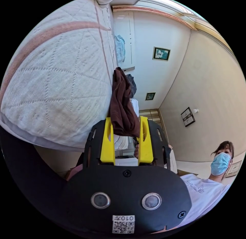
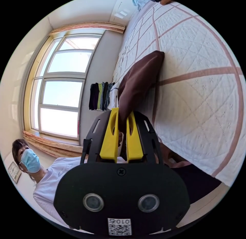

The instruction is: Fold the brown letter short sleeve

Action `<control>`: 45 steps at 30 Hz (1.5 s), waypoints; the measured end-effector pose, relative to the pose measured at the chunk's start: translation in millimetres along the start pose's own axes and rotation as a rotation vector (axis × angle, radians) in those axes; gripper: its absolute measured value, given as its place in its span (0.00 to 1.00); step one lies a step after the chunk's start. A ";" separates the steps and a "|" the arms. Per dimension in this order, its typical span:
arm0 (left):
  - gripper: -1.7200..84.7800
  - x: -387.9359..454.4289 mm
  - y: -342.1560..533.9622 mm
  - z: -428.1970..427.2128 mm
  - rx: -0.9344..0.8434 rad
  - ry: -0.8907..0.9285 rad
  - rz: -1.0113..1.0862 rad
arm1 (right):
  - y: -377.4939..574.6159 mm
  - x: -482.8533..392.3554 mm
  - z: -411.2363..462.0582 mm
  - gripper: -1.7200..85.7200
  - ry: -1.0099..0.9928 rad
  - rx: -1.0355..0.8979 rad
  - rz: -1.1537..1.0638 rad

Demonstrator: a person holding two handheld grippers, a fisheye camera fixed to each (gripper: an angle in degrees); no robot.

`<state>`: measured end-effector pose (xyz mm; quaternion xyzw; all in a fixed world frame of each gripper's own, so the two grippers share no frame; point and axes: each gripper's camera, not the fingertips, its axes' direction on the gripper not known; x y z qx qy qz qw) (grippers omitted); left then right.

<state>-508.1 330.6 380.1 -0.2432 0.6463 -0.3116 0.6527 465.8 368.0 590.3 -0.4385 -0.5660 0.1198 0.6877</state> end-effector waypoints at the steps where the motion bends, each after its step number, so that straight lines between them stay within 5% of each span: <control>1: 0.17 3.2 0.6 -2.4 -0.002 -0.020 0.012 | -0.2 1.9 1.3 0.10 0.039 -0.011 0.020; 12: 0.14 31.5 2.2 -6.9 -0.106 -0.086 0.083 | -5.0 -1.0 17.5 0.10 -0.028 0.049 0.033; 23: 0.11 99.5 12.3 -31.4 -0.107 -0.055 0.203 | -71.1 -119.5 43.4 0.06 0.263 -0.069 -0.180; 30: 0.11 201.9 39.1 -121.9 0.138 -0.013 0.393 | -147.0 -257.1 100.8 0.05 0.238 -0.216 -0.512; 35: 0.11 219.7 40.4 -207.7 0.351 -0.090 0.355 | -245.1 -333.0 229.2 0.06 0.152 -0.419 -0.609; 40: 0.11 280.2 21.6 -301.1 0.568 -0.156 0.529 | -290.5 -433.7 306.2 0.06 0.056 -0.390 -0.878; 45: 0.10 281.9 -15.3 -350.1 0.506 -0.112 0.502 | -300.4 -437.6 349.7 0.07 -0.070 -0.383 -0.773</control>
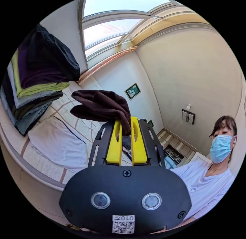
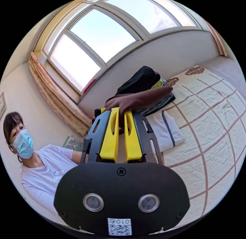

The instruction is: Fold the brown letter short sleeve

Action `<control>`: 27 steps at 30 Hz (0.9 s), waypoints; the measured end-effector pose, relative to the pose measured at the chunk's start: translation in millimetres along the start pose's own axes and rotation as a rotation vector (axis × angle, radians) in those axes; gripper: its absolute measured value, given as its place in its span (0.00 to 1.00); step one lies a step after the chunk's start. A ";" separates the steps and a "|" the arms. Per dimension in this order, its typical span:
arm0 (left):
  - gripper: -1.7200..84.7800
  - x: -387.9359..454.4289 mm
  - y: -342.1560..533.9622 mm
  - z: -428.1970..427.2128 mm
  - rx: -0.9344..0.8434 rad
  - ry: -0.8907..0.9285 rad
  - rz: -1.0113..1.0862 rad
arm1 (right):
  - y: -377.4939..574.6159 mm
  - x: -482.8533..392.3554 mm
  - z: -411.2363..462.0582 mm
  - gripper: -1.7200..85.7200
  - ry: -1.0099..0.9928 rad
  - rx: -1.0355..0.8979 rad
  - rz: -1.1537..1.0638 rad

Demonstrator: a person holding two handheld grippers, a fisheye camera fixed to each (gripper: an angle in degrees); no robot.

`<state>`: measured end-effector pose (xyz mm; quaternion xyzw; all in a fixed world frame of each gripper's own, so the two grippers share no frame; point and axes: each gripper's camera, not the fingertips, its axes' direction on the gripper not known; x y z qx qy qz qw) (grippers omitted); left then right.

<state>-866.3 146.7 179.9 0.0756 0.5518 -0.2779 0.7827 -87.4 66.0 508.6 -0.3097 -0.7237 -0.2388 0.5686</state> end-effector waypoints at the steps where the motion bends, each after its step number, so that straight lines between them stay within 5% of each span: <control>1: 0.10 -1.6 -8.8 -2.1 -0.035 -0.006 0.003 | 4.5 2.1 10.0 0.07 -0.010 0.000 0.029; 9: 0.11 -4.7 -48.5 47.8 -0.433 -0.073 0.018 | 16.3 19.3 43.1 0.08 0.013 0.011 0.214; 14: 0.11 29.6 -105.6 92.0 -0.520 -0.116 0.152 | -21.0 -23.9 31.4 0.08 0.127 0.205 0.102; 18: 0.11 45.2 -119.8 126.2 -0.707 -0.337 0.273 | -20.3 -32.7 78.6 0.08 0.261 0.199 0.109; 22: 0.11 -11.3 -71.1 163.2 -0.926 -0.726 0.214 | 3.4 41.5 189.9 0.08 0.252 -0.049 0.337; 27: 0.10 -42.3 -28.8 164.6 -0.925 -0.789 0.125 | 24.4 56.9 213.7 0.08 0.153 0.012 0.428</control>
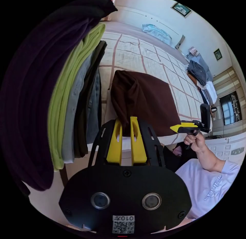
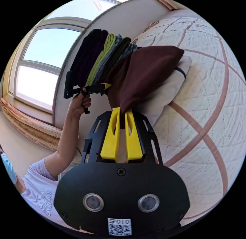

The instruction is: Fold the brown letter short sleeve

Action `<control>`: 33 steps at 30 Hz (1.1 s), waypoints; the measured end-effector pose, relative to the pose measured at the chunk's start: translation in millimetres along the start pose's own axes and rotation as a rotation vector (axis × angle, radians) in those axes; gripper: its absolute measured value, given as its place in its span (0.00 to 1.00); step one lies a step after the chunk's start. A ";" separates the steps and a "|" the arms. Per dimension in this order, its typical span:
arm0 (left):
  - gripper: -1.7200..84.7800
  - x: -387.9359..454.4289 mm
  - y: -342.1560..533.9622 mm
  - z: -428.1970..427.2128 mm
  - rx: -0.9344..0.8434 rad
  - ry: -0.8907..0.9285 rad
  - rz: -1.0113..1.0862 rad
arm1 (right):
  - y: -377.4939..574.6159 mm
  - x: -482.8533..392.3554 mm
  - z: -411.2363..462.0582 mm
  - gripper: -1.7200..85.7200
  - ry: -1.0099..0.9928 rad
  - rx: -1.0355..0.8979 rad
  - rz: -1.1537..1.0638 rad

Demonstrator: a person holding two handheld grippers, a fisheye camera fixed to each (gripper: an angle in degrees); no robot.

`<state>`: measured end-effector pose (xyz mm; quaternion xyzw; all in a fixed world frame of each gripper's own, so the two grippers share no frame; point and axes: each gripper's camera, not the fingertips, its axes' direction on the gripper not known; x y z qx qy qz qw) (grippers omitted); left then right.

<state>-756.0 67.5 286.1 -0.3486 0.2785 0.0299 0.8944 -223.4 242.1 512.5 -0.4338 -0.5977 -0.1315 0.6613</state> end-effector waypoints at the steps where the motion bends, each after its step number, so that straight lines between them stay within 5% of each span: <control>1: 0.10 -2.5 2.2 -3.8 0.026 0.045 -0.015 | -3.1 -3.0 -3.0 0.08 -0.021 0.001 0.000; 17: 0.12 29.6 22.8 29.8 -0.036 -0.023 -0.080 | 17.6 -22.9 52.4 0.08 0.014 -0.090 0.023; 27: 0.14 72.5 101.5 -13.7 0.205 -0.233 -0.136 | 93.3 -79.5 26.0 0.07 0.295 0.080 -0.165; 33: 0.13 141.8 97.4 -7.5 0.312 -0.294 0.092 | 117.5 -119.0 56.6 0.05 0.408 0.181 -0.344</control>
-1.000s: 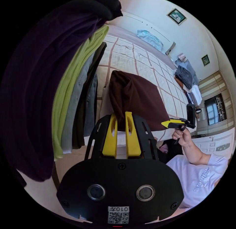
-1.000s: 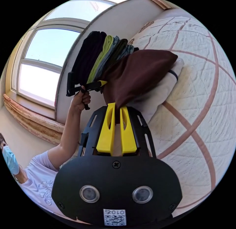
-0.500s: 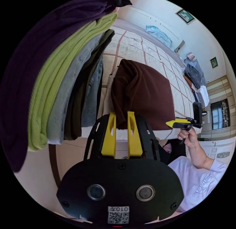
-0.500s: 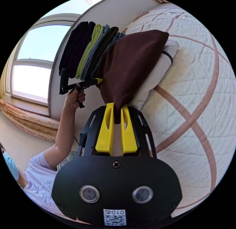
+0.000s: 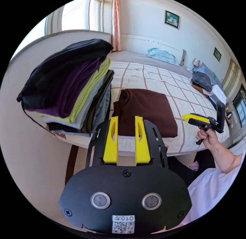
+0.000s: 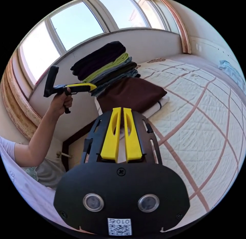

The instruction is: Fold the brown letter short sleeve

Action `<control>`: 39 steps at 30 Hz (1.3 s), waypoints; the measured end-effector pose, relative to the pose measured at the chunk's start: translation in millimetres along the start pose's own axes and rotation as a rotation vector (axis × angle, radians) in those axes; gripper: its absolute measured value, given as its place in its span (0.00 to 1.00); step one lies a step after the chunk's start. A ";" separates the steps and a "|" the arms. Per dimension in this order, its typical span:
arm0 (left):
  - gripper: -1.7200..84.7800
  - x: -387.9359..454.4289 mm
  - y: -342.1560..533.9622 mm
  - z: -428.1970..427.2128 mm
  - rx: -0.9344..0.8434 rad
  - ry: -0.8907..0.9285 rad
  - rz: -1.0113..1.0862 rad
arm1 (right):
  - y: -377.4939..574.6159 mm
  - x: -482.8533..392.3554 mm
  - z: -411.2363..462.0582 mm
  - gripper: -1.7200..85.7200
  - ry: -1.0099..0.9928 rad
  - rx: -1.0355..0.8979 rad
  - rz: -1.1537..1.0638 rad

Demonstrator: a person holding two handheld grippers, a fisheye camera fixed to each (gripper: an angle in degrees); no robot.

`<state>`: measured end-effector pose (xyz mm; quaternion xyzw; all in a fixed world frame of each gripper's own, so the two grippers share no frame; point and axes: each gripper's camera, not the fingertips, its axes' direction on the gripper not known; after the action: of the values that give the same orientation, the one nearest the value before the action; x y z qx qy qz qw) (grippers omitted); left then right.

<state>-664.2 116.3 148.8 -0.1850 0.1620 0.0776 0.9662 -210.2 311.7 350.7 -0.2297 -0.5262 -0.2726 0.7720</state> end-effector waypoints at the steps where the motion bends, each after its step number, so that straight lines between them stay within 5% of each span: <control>1: 0.13 9.8 -6.5 14.0 -0.028 -0.004 0.021 | 3.9 -4.1 13.5 0.05 0.027 -0.061 -0.013; 5: 0.12 20.3 -10.6 83.2 -0.221 -0.029 0.012 | 28.7 -5.4 11.7 0.04 0.028 -0.120 0.013; 14: 0.09 45.9 8.9 36.5 0.001 -0.092 -0.053 | 151.4 -13.5 -177.6 0.06 0.365 0.253 -0.056; 22: 0.05 160.9 46.9 -4.3 0.329 0.301 0.026 | 257.5 -14.5 -283.4 0.07 0.521 0.376 0.010; 27: 0.03 234.9 53.4 9.0 0.313 0.454 0.151 | 315.4 -4.2 -349.2 0.09 0.674 0.368 0.034; 32: 0.02 278.8 41.5 4.4 0.340 0.528 0.216 | 407.5 70.4 -463.2 0.09 1.013 0.578 0.331; 39: 0.02 280.4 56.4 -4.4 0.344 0.524 0.244 | 488.8 259.0 -602.7 0.10 1.111 0.618 0.621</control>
<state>-415.0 191.7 30.5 -0.0122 0.4363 0.1140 0.8925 605.0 243.2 355.1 0.0334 -0.0179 0.0453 0.9983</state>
